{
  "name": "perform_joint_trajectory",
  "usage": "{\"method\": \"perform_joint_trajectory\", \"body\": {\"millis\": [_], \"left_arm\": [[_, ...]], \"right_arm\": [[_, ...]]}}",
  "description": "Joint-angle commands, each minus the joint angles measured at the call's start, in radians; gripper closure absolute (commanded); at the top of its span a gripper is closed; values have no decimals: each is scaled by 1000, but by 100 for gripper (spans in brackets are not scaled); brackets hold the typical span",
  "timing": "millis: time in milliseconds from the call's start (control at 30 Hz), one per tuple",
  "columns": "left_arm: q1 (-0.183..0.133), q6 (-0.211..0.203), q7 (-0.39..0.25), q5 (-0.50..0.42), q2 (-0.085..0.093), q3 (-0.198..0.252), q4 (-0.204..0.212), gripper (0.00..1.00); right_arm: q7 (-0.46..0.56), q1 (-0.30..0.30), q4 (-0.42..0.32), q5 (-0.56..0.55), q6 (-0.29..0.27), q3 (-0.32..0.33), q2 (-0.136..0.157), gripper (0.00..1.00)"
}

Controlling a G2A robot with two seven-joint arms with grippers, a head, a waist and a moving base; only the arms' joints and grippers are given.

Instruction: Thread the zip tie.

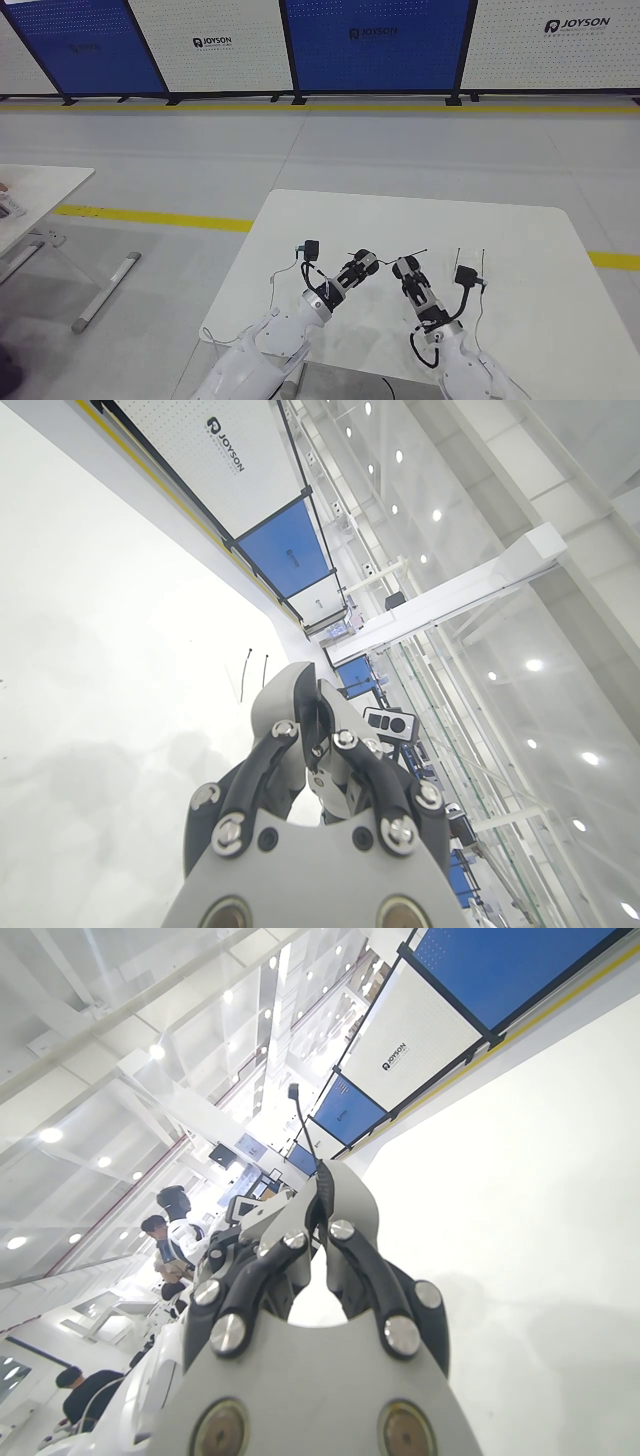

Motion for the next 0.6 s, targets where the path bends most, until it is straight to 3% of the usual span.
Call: {"method": "perform_joint_trajectory", "body": {"millis": [0, 567], "left_arm": [[0, 0, 0, 0, 0, 0, 0, 100], [0, 0, 0, 0, 0, 0, 0, 100]], "right_arm": [[-4, 1, 3, 8, -3, -1, -3, 100], [-19, 37, 81, 43, -31, -36, -34, 100]]}}
